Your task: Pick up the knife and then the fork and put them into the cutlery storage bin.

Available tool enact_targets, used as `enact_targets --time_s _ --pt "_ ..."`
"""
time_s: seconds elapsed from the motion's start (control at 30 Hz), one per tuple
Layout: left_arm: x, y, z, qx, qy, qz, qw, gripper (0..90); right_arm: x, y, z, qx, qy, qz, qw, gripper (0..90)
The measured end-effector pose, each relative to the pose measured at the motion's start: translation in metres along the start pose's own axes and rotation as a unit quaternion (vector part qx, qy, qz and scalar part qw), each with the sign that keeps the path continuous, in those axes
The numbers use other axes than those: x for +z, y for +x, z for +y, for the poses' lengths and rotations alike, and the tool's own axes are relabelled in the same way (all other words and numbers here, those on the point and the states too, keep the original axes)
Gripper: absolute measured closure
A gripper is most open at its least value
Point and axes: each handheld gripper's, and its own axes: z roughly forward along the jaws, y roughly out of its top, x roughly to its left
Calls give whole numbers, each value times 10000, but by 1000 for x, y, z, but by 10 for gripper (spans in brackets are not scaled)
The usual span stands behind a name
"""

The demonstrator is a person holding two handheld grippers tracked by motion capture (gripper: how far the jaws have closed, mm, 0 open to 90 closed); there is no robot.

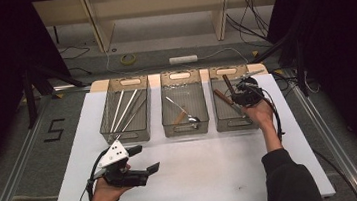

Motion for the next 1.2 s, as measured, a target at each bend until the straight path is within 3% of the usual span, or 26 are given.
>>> enact_targets --time_s 0.43,0.57,0.73,1.0,1.2 --pt "0 0 0 -18 3 -5 10000 143 6 4 -1 29 201 64 9998 792" --pt "0 0 0 -13 15 -10 10000 142 6 4 -1 154 183 108 9997 786" --pt "0 0 0 -45 -7 -12 10000 143 1 5 1 197 122 125 9997 723" --pt "0 1 0 -66 -22 -26 10000 142 -13 4 5 369 -160 238 9989 549" --pt "-1 1 0 -138 -60 -46 9999 142 -20 12 4 359 -271 439 9980 448"
